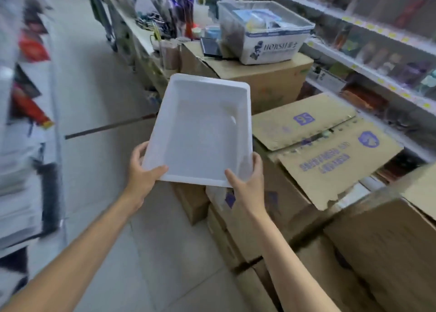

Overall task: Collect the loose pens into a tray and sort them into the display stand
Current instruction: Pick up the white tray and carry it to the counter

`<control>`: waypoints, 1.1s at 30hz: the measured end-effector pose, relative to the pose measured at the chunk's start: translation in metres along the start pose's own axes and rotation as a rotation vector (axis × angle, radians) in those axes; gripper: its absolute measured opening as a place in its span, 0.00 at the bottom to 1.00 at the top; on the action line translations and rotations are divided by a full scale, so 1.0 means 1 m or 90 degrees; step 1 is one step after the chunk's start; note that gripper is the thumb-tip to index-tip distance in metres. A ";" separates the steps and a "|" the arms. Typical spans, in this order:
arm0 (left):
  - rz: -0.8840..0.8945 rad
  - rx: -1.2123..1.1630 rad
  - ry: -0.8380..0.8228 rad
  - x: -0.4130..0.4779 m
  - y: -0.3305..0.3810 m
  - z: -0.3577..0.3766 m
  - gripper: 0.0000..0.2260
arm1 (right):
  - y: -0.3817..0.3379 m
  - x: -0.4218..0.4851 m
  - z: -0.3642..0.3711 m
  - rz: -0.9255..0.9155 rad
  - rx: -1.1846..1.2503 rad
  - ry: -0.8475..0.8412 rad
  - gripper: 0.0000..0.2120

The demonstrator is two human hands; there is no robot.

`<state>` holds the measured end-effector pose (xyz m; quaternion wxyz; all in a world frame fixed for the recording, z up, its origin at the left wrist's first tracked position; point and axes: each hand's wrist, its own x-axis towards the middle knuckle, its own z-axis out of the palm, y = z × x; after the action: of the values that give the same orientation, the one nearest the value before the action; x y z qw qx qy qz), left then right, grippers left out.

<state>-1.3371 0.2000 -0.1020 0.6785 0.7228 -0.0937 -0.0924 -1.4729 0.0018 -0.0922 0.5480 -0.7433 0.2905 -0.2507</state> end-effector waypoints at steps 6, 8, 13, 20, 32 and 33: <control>-0.069 0.024 0.092 0.062 -0.040 -0.119 0.34 | -0.008 0.028 0.153 0.013 -0.028 -0.105 0.36; -0.086 0.024 0.124 0.090 -0.051 -0.147 0.32 | -0.009 0.049 0.196 0.008 -0.040 -0.139 0.36; -0.106 0.013 0.179 0.189 -0.076 -0.198 0.30 | -0.007 0.129 0.306 0.007 -0.032 -0.212 0.35; -0.117 0.025 0.236 0.393 -0.080 -0.258 0.29 | -0.037 0.295 0.468 -0.010 -0.024 -0.279 0.41; -0.120 0.048 0.251 0.755 -0.071 -0.344 0.34 | -0.112 0.568 0.711 -0.026 -0.036 -0.291 0.39; -0.117 0.050 0.243 0.791 -0.075 -0.349 0.34 | -0.114 0.592 0.732 -0.026 -0.034 -0.278 0.39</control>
<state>-0.4815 0.3350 -0.1601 0.6442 0.7583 0.0996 -0.0117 -0.5316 0.0992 -0.1507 0.5731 -0.7997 0.1564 -0.0870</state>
